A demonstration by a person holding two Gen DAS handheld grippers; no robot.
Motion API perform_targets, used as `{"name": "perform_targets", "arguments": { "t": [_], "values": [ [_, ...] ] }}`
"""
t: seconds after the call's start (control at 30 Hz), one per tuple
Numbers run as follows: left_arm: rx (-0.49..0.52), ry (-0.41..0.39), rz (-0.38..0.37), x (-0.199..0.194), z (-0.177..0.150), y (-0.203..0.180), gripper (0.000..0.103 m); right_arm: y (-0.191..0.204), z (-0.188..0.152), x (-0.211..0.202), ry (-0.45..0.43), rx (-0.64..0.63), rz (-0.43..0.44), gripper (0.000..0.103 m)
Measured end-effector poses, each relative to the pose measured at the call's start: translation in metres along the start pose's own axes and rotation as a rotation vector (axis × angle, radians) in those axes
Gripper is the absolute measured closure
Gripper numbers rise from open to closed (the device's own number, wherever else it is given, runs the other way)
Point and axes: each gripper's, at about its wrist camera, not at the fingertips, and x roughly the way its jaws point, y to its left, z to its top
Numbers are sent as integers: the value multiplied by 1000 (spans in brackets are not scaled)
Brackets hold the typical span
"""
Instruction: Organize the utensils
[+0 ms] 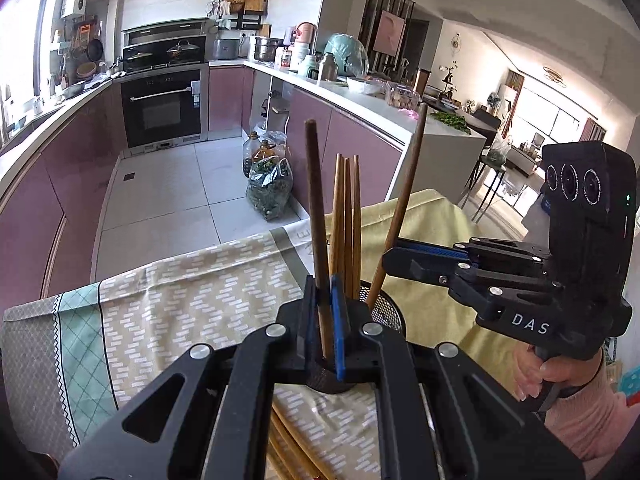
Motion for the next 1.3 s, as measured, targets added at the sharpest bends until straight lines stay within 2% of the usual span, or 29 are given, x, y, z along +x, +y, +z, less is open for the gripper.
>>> {"name": "perform_targets", "arguments": {
  "t": [0.17, 0.47, 0.63, 0.8, 0.97, 1.03, 1.17, 1.3],
  "values": [
    [-4, 24, 32, 14, 0, 5, 94, -7, -1, 13, 28, 26, -10, 97],
    [-30, 28, 23, 22, -4, 10, 94, -9, -2, 17, 33, 44, -24, 95],
    [-46, 14, 33, 17, -14, 14, 85, -7, -7, 14, 33, 40, -16, 95],
    [-63, -14, 51, 4, -30, 18, 85, -5, -11, 7, 32, 33, -6, 89],
    [-60, -55, 71, -18, -51, 20, 77, 7, -20, -5, 28, 4, 28, 80],
    [-66, -65, 77, -27, -59, 24, 74, 13, -24, -11, 25, -12, 45, 80],
    [-72, -68, 103, -37, -79, 28, 70, 30, -33, -20, 21, -48, 75, 71],
    [-93, -51, 137, -40, -102, 34, 68, 40, -49, -18, 48, -59, 97, 70]
  ]
}}
